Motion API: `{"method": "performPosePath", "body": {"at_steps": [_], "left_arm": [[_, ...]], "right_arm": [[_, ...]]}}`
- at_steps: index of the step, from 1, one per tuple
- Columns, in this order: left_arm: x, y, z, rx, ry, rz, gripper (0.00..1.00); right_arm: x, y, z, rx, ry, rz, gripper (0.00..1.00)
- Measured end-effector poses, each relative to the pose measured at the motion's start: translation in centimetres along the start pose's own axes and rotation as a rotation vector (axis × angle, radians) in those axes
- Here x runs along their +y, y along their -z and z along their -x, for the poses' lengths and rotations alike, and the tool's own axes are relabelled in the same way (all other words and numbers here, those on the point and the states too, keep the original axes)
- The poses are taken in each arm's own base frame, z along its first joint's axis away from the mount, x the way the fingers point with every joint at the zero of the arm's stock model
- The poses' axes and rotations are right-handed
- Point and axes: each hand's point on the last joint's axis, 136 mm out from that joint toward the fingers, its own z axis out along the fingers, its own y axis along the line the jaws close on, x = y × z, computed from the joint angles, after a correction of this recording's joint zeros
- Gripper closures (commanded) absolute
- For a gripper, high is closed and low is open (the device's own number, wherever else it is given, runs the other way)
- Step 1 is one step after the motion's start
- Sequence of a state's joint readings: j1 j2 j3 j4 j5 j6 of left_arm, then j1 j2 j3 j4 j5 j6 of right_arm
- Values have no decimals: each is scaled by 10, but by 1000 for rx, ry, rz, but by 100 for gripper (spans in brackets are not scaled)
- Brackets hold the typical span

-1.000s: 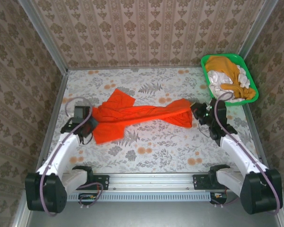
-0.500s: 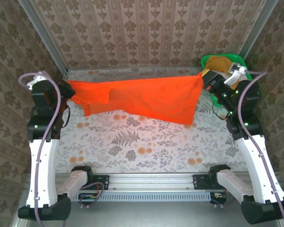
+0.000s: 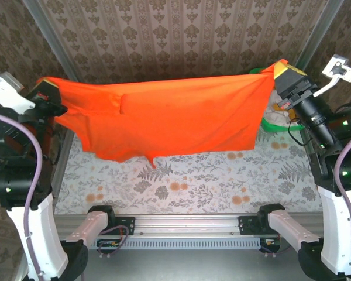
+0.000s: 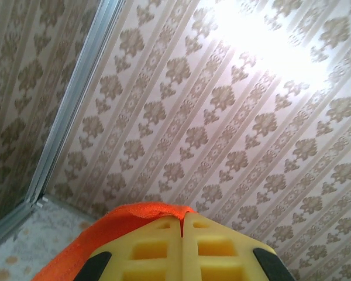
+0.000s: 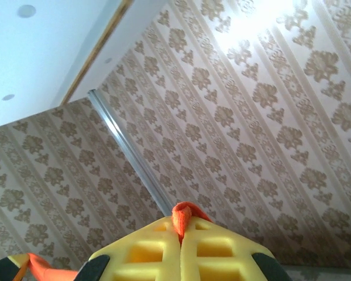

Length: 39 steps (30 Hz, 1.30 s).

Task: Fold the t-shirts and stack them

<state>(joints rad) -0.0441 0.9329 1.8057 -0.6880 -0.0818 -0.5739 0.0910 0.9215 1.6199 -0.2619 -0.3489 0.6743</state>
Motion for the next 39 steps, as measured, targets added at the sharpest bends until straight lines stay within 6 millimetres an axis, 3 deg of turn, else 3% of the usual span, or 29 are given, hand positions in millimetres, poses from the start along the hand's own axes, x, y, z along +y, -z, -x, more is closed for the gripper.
{"method": "performPosePath", "body": {"at_steps": [3, 8, 13, 18, 21, 24, 28, 30, 33, 36, 37, 39], "left_arm": [[-8, 3, 12, -27, -19, -21, 100], [-3, -23, -2, 23, -47, 0, 100], [6, -93, -42, 152, -71, 24, 100], [22, -174, -86, 275, -99, 74, 100], [19, -211, -83, 280, -115, 73, 100], [3, -230, -59, 227, -123, 36, 100], [-29, -222, -7, 89, -126, -49, 100], [-39, -206, 13, 39, -125, -77, 100], [-43, -180, 23, 20, -124, -92, 100], [-32, -158, 5, 54, -123, -76, 100], [-25, -153, -6, 72, -121, -67, 100], [0, -141, -47, 143, -103, -32, 100]], "right_arm": [[3, -2, 3, 7, 9, 0, 100], [-20, -19, -14, 69, 7, -49, 100], [-73, -64, -41, 150, -10, -138, 100], [-144, -118, -76, 220, -60, -229, 100], [-171, -148, -83, 239, -82, -251, 100], [-173, -173, -67, 210, -84, -226, 100], [-145, -190, -16, 115, -36, -152, 100], [-123, -187, 14, 56, -2, -109, 100], [-104, -170, 33, 20, 24, -86, 100], [-111, -148, 14, 55, 10, -120, 100], [-119, -138, -2, 82, -4, -144, 100], [-143, -116, -42, 150, -43, -205, 100]]}}
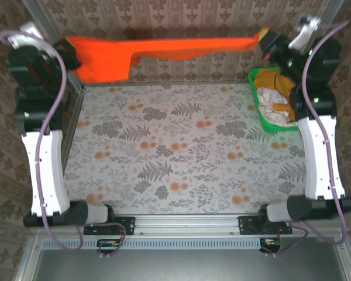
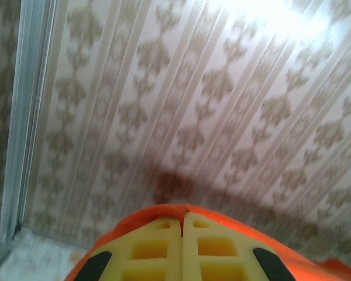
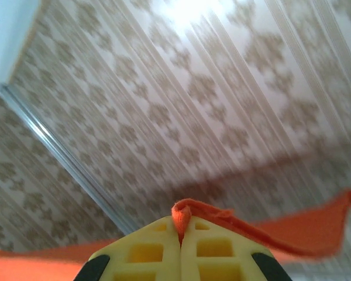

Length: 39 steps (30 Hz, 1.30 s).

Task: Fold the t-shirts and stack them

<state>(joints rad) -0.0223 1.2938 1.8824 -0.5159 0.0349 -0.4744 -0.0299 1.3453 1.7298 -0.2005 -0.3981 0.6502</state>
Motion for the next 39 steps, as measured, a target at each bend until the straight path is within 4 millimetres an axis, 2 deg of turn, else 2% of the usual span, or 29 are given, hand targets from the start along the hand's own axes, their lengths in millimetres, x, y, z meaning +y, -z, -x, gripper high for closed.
{"method": "performPosePath", "body": {"at_steps": [2, 4, 6, 9, 12, 13, 15, 18, 20, 28, 35, 39], "left_arm": [[25, 3, -55, 92, 33, 41, 100], [55, 8, -121, 212, 75, 97, 100], [88, 17, -198, 363, 122, 168, 100], [125, 37, -290, 558, 187, 260, 100], [152, 63, -366, 718, 264, 340, 100], [158, 71, -383, 751, 287, 361, 100], [170, 90, -416, 820, 334, 409, 100], [177, 110, -445, 885, 394, 450, 100], [178, 116, -452, 899, 415, 461, 100], [181, 138, -462, 934, 451, 501, 100], [182, 155, -465, 965, 465, 533, 100], [181, 161, -465, 990, 466, 552, 100]], "right_arm": [[-34, 10, -48, 82, -45, -68, 100], [-72, 22, -105, 176, -99, -143, 100], [-114, 40, -173, 293, -175, -235, 100], [-167, 73, -265, 449, -288, -366, 100], [-205, 113, -343, 583, -388, -489, 100], [-213, 125, -362, 616, -411, -523, 100], [-226, 144, -386, 657, -433, -580, 100], [-234, 156, -399, 675, -436, -618, 100], [-236, 158, -401, 674, -433, -629, 100], [-236, 173, -403, 660, -413, -650, 100], [-217, 189, -389, 621, -394, -622, 100], [-210, 205, -394, 624, -426, -625, 97]]}}
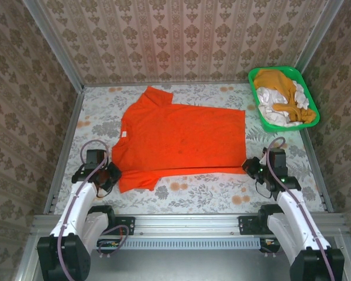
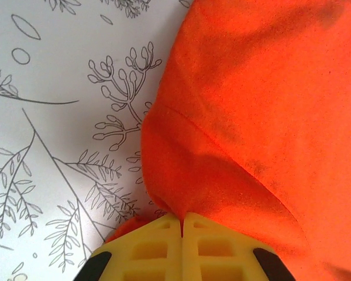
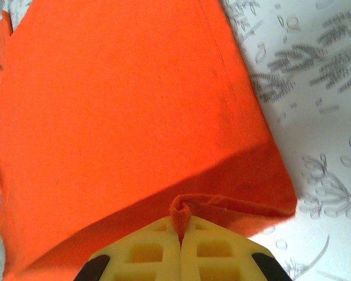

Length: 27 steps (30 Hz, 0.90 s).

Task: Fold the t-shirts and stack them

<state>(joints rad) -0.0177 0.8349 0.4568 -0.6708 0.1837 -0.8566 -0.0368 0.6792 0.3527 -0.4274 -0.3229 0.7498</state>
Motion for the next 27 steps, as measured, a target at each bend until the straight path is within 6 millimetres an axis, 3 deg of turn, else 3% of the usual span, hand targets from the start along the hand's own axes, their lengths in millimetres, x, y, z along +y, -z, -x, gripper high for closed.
{"method": "performPosePath", "body": {"at_steps": [4, 7, 8, 10, 14, 19, 23, 27], "left_arm": [[-4, 4, 3, 3, 0, 3, 97], [-6, 6, 4, 9, -5, 8, 83], [-6, 7, 4, 12, -7, 13, 75], [-8, 11, 6, 9, -17, 16, 55], [-27, 35, 23, -60, -50, -27, 25], [-64, 53, 49, -120, -134, -75, 11], [-101, 29, 61, -99, -238, -89, 8], [-137, -17, 67, -46, -320, -89, 7]], "right_arm": [[-16, 2, -27, 67, -58, -25, 85], [-25, 4, -49, 137, -97, -37, 52], [-25, 5, -53, 154, -105, -37, 39], [-25, 8, -58, 171, -109, -39, 25], [-15, 14, -49, 154, -82, -27, 18], [5, -1, -22, 135, -31, -22, 16], [25, -26, 4, 125, 75, -63, 15], [59, -57, 36, 80, 185, -70, 15]]}}
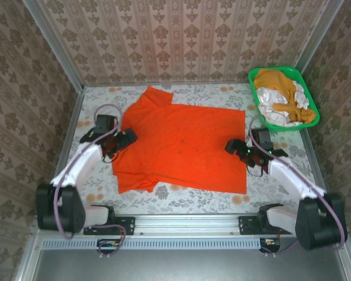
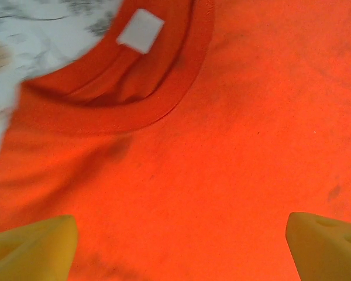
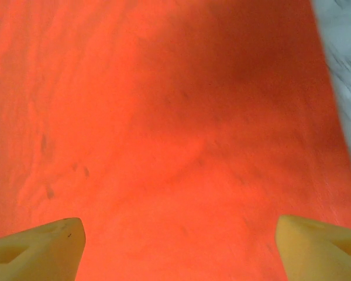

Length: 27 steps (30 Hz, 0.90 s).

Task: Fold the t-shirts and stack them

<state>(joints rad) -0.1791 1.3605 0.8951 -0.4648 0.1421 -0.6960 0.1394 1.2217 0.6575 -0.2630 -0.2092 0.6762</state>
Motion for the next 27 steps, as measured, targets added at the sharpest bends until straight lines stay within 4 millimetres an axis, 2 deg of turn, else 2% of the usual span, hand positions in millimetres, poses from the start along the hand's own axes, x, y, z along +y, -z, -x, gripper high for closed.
{"method": "performPosePath", "body": {"at_steps": [4, 9, 15, 27], "left_arm": [[-20, -43, 12, 28, -27, -23, 7], [-22, -79, 19, 43, -9, -23, 7], [-13, -100, 27, 54, 30, -1, 7], [-17, -114, 65, 0, 69, -5, 6]], "right_arm": [[14, -37, 20, -11, 41, -14, 15], [3, -83, 21, 40, 36, -77, 15], [16, -108, 54, 0, 33, -74, 15], [38, -146, 119, -61, 24, -60, 13]]}}
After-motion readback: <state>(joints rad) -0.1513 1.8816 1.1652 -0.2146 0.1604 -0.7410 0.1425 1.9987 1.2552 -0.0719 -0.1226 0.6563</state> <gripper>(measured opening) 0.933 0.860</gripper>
